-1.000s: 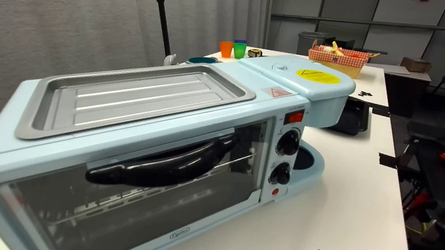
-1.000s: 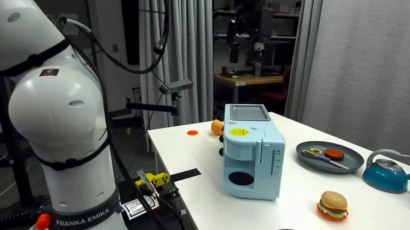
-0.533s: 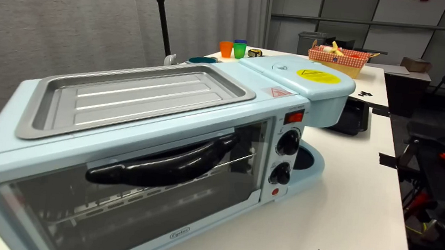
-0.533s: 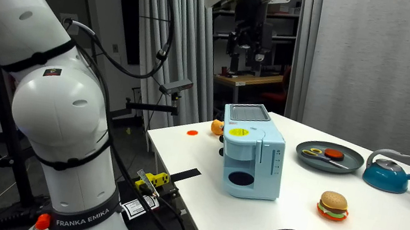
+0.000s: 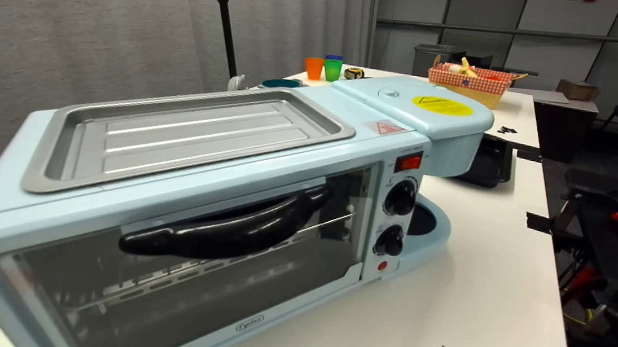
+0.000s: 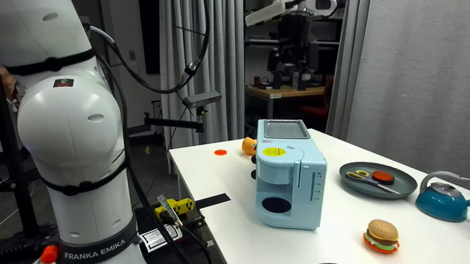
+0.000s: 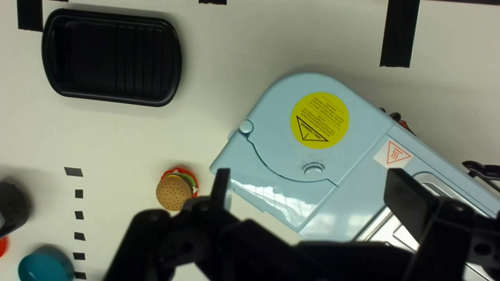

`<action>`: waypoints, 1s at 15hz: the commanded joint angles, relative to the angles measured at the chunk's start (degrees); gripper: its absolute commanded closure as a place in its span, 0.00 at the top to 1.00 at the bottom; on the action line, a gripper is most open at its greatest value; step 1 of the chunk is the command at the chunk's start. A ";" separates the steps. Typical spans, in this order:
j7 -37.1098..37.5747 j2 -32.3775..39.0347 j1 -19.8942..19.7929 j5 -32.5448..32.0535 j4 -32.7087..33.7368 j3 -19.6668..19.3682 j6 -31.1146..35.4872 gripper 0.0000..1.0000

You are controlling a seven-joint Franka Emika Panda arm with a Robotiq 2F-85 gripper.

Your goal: Press the button to open the coffee marker

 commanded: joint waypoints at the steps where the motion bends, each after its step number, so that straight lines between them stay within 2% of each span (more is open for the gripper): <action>1: -0.41 4.02 0.87 1.28 2.81 -0.64 2.86 1.00; 6: -0.85 5.93 1.15 2.59 2.48 -0.78 5.28 1.00; 7: 0.08 5.17 0.95 0.85 1.65 -0.60 4.54 1.00; 15: 0.17 5.46 1.04 0.87 1.53 -0.54 4.44 1.00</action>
